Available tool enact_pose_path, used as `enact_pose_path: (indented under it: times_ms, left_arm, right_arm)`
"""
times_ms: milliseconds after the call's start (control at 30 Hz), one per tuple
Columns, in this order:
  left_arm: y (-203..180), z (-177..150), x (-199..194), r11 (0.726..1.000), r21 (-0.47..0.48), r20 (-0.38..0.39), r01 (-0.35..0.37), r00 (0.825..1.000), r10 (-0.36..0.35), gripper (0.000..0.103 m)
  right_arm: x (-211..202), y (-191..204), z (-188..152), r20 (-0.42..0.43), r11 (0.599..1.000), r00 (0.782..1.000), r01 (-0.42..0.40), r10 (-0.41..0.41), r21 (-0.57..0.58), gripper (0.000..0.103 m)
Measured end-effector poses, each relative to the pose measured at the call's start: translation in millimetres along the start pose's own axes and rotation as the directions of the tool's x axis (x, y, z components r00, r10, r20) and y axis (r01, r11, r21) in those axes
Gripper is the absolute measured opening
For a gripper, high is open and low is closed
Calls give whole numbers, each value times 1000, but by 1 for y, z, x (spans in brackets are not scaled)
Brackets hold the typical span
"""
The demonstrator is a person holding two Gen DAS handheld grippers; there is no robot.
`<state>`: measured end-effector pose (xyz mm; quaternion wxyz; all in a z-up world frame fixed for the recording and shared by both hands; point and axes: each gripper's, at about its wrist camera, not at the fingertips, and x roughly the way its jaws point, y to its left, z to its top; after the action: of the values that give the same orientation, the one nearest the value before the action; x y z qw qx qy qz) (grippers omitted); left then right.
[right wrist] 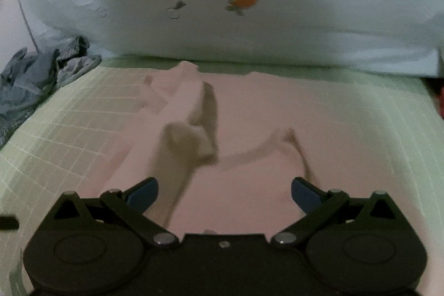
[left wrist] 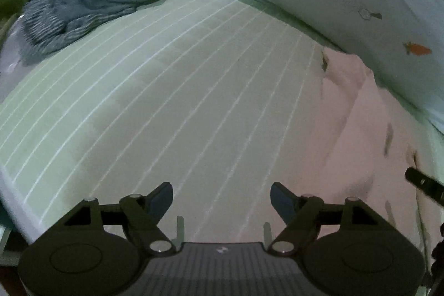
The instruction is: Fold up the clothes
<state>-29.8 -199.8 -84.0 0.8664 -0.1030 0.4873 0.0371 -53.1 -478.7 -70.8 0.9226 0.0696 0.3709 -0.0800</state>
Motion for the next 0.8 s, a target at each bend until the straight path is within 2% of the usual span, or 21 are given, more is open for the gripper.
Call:
enact_pose_path:
  times_ms: [300, 367, 433, 600, 800]
  left_arm:
    - [-31, 74, 70, 993, 92, -26, 73, 997, -71, 78]
    - [-38, 81, 82, 991, 110, -31, 81, 996, -78, 78]
    - [-41, 85, 92, 988, 127, -40, 90, 996, -86, 78]
    - [-45, 85, 101, 981, 165, -47, 103, 994, -97, 80]
    - [-48, 74, 85, 974, 189, -38, 127, 992, -122, 80]
  right_arm:
    - [84, 29, 48, -48, 984, 991, 120, -127, -130, 103]
    - [103, 32, 55, -62, 972, 984, 151, -164, -182, 103]
    - [116, 34, 60, -69, 968, 984, 148, -165, -202, 103]
    - [118, 30, 63, -73, 974, 983, 153, -167, -166, 103]
    - [82, 37, 49, -47, 973, 980, 186, -194, -137, 103]
